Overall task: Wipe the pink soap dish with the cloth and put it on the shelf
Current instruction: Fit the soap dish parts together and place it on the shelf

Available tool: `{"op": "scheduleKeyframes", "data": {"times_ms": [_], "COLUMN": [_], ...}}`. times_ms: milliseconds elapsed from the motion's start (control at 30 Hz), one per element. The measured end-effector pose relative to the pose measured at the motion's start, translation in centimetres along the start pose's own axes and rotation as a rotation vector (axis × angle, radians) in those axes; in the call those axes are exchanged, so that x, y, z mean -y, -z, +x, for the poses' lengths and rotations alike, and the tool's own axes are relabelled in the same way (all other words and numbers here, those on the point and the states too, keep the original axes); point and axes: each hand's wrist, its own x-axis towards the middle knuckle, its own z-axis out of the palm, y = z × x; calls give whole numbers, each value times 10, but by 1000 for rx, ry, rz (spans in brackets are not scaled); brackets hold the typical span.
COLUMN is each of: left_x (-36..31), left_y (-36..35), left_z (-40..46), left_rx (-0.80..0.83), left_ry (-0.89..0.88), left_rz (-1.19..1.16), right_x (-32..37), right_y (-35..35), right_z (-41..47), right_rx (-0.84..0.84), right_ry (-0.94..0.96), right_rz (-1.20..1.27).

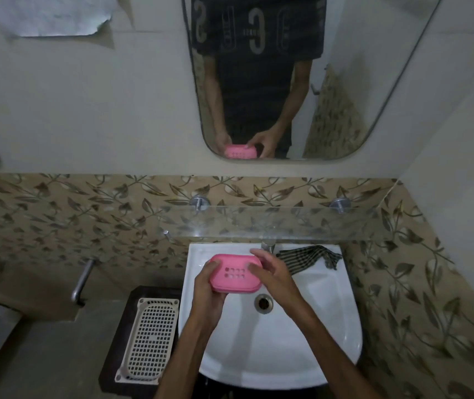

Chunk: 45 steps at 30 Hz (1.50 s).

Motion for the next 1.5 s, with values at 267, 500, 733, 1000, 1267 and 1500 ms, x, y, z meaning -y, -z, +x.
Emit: {"op": "scheduleKeyframes", "data": {"times_ms": [267, 500, 733, 1000, 1267, 1500], "left_x": [13, 16, 20, 21, 10, -1], "left_y": [-26, -35, -43, -46, -55, -73], "left_z": [-12, -17, -23, -25, -23, -20], "left_rx": [-45, -126, -162, -214, -215, -174], "left_ry": [-145, -162, -170, -210, -250, -279], "left_rz": [125, 176, 301, 274, 201, 182], "right_x": [-5, -6, -10, -7, 9, 26], "right_y": [-8, -14, -17, -20, -4, 18], "right_z": [-13, -19, -23, -22, -24, -26], "right_rx": [-222, -351, -453, -498, -387, -403], "right_ry": [-71, -40, -33, -36, -45, 153], "right_rz": [291, 274, 202, 219, 282, 244]}}
